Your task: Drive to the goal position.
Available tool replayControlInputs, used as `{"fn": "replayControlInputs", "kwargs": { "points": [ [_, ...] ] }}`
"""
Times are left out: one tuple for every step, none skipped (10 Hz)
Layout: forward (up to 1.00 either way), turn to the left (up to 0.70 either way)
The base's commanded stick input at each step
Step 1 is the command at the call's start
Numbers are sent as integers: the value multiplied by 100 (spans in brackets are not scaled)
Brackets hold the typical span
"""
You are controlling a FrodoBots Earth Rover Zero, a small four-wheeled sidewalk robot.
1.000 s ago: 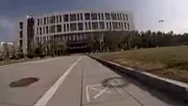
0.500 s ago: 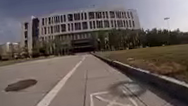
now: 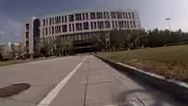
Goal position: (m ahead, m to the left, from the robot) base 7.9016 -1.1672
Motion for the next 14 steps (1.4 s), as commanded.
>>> {"fn": "replayControlInputs", "kwargs": {
  "points": [
    [70, 0],
    [70, 0],
    [70, 0],
    [70, 0],
    [70, 0],
    [70, 0],
    [70, 0],
    [70, 0],
    [70, 0],
    [70, 0],
    [70, 0],
    [70, 0],
    [70, 0],
    [70, 0]
  ]
}}
